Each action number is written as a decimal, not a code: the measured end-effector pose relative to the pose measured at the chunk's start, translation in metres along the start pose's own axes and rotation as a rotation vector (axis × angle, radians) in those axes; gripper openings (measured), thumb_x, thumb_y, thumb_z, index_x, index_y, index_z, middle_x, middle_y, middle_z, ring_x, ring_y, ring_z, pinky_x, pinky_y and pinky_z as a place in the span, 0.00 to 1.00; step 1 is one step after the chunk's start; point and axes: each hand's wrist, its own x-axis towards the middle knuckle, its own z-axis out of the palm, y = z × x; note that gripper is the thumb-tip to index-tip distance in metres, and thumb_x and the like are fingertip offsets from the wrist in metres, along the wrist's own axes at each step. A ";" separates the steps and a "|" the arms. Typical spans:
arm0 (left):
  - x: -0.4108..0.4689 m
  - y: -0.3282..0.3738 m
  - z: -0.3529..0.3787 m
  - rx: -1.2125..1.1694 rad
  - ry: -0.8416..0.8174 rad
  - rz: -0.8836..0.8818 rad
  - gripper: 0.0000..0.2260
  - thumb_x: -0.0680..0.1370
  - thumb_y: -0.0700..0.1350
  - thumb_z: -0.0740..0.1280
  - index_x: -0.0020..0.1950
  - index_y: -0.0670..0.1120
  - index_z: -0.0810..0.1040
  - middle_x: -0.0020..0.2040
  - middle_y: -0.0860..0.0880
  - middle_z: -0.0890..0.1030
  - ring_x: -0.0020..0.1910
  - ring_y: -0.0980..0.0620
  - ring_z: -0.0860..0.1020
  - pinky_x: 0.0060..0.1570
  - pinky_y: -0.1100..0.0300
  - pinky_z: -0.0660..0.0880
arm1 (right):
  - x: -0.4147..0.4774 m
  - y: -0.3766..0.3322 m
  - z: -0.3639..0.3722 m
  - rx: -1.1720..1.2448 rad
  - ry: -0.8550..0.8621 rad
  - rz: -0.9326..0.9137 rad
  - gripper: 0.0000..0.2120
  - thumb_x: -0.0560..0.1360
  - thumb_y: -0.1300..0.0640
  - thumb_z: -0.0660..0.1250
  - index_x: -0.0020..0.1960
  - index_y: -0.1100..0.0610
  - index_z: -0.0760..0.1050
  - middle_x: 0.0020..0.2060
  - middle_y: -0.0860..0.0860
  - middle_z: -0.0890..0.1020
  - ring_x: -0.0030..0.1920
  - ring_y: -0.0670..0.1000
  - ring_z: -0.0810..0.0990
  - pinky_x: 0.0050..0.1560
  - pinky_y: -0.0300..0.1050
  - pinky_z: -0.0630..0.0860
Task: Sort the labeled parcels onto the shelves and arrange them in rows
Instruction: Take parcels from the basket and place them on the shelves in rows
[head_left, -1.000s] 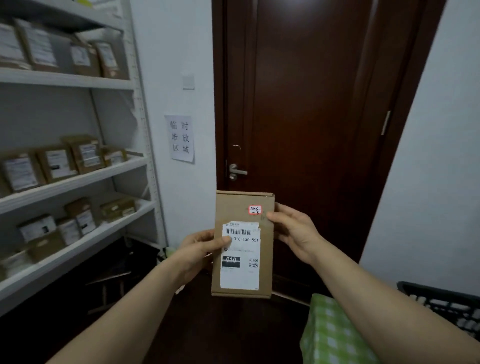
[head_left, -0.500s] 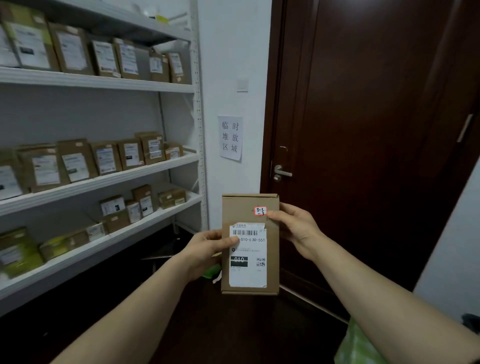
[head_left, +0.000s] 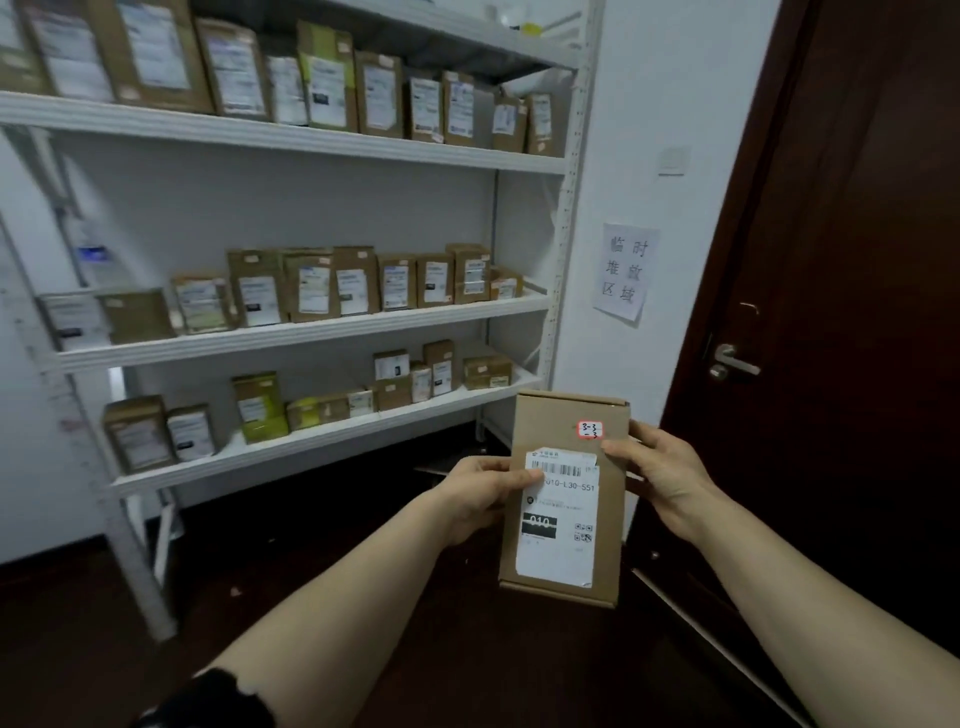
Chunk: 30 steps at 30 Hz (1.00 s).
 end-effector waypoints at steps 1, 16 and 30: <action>-0.002 -0.002 -0.005 -0.002 0.029 0.000 0.15 0.73 0.45 0.73 0.57 0.44 0.79 0.49 0.48 0.85 0.51 0.50 0.82 0.54 0.52 0.77 | 0.002 0.003 0.007 -0.003 -0.017 0.007 0.18 0.71 0.64 0.70 0.60 0.56 0.77 0.49 0.53 0.84 0.51 0.53 0.81 0.49 0.47 0.75; -0.047 -0.040 -0.089 -0.033 0.397 -0.075 0.23 0.72 0.56 0.72 0.61 0.43 0.77 0.51 0.48 0.82 0.55 0.48 0.78 0.62 0.45 0.72 | 0.009 0.043 0.116 -0.005 -0.267 0.143 0.19 0.74 0.70 0.66 0.64 0.60 0.73 0.53 0.56 0.81 0.52 0.54 0.80 0.50 0.47 0.77; -0.027 -0.065 -0.127 -0.041 0.404 -0.123 0.21 0.73 0.58 0.70 0.57 0.43 0.79 0.51 0.47 0.83 0.55 0.47 0.79 0.64 0.42 0.70 | 0.036 0.075 0.150 -0.079 -0.264 0.195 0.20 0.72 0.67 0.70 0.63 0.59 0.74 0.55 0.57 0.81 0.57 0.57 0.80 0.63 0.57 0.74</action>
